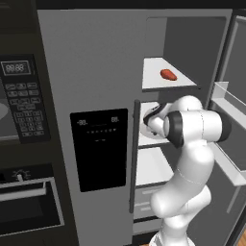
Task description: Transport the chicken drumstick from the fridge to the microwave and turn on the microwave.
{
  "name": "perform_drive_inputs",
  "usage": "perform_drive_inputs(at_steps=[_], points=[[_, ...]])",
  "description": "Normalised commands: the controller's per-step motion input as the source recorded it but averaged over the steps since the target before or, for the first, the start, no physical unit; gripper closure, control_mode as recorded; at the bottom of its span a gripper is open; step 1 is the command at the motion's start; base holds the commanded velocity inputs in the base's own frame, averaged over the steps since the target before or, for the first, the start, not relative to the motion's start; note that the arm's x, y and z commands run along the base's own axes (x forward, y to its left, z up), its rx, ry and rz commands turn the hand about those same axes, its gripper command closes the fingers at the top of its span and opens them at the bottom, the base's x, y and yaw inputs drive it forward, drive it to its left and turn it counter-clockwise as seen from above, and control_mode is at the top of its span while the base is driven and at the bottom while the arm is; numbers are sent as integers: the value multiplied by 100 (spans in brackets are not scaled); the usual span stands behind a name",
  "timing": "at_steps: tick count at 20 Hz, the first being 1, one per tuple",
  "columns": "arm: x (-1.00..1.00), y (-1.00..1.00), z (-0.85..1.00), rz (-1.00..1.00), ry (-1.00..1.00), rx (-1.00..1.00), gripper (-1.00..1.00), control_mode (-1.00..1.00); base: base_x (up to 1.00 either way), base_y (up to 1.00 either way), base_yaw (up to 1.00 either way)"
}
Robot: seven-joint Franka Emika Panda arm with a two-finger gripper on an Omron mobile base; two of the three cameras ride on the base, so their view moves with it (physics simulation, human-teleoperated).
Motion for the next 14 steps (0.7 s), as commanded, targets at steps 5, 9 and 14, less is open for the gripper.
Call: perform_drive_inputs(at_steps=[5, 9, 14], points=[[26, 0, -21, -1, 0, 1, -100, -100, 0, 0, 0], [27, 0, -16, 0, 0, 1, -100, -100, 0, 0, 0], [29, 0, -16, -1, 1, 1, -100, -100, 0, 0, 0]])
